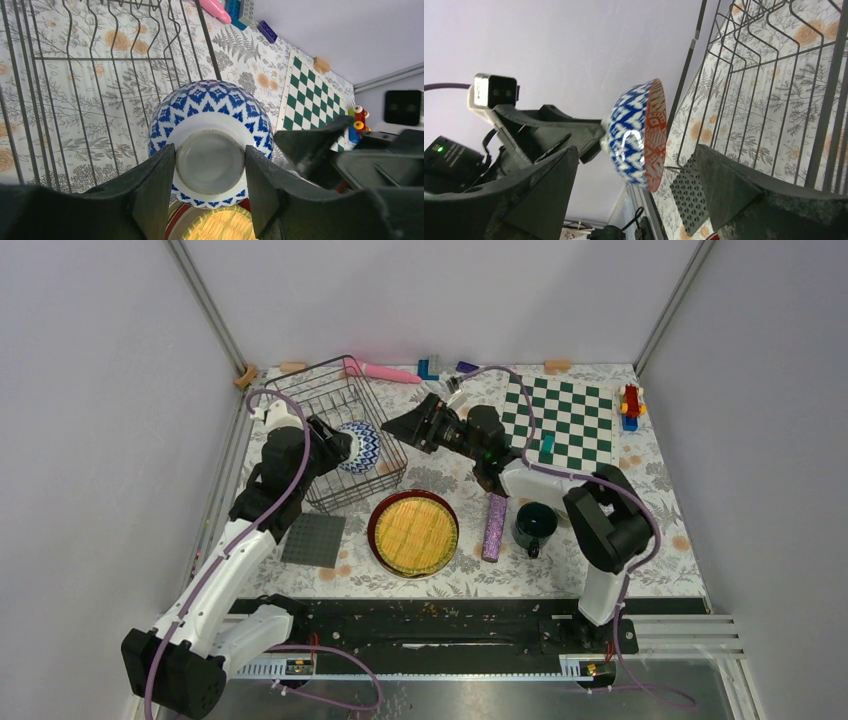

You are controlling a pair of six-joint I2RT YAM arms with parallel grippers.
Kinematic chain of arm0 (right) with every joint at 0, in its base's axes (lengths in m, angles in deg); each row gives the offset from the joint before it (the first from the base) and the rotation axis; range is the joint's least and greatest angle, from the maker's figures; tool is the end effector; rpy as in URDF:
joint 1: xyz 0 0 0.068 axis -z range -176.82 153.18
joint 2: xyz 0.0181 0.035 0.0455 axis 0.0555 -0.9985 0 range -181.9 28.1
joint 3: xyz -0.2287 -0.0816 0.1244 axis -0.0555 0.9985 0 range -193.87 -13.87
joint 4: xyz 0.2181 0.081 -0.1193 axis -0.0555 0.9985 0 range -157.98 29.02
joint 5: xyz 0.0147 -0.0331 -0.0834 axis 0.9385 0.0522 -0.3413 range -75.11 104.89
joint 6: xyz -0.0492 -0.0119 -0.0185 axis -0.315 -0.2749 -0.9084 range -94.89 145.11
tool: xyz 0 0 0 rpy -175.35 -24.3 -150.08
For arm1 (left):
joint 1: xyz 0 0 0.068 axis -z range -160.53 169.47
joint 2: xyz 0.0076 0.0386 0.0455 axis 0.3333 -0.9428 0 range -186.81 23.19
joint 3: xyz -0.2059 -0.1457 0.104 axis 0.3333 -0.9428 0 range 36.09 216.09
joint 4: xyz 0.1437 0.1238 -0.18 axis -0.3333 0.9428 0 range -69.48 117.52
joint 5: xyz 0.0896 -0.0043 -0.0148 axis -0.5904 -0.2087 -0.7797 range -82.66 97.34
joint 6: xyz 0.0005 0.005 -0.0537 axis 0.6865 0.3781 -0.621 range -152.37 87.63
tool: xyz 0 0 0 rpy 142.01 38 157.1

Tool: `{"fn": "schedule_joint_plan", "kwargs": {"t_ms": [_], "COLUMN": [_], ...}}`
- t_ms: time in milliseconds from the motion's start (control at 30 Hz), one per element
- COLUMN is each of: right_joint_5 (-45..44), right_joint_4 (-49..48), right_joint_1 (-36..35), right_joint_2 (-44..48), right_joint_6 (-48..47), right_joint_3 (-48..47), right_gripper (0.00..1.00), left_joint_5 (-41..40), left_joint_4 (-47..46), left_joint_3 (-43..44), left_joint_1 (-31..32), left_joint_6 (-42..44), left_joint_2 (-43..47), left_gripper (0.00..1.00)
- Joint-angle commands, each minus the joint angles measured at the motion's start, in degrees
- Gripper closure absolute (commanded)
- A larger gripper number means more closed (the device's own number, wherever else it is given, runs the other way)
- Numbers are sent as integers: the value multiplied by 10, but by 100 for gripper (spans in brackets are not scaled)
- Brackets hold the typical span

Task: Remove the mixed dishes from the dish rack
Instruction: Pick up the bowl from the dish rack.

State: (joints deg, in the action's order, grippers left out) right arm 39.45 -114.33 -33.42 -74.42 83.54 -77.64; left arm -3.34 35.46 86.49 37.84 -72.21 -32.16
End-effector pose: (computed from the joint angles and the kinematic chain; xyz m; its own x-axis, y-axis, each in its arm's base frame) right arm 0.3214 0.2572 0.2787 -0.6883 0.4541 -0.5657 -0.5475 0.1864 0.8158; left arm 0.2125 -0.0636 0.3322 -0.3406 -0.5502 -0.7624 -0.0961 0.8270 -0.5539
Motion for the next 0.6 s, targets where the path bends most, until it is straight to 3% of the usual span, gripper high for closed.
{"fn": "schedule_joint_plan", "kwargs": {"t_ms": [0,267,567], "right_joint_5": [18,28,54], "right_joint_4": [-132,-199,-290], "right_joint_1": [-12,-35,-56], "right_joint_2": [-56,-70,-79], "right_joint_6": [97,121,196], "right_joint_3": [-38,-33,-28], "right_gripper": [6,9,22], "left_joint_5": [26,53,86], "left_joint_4": [-69,-86,-108], "left_joint_3": [0,-19,-32], "left_joint_1": [-3,-3,-3], "left_joint_6": [-19,-28,-39], "left_joint_2": [25,31,40], "left_gripper": [100,100,100]}}
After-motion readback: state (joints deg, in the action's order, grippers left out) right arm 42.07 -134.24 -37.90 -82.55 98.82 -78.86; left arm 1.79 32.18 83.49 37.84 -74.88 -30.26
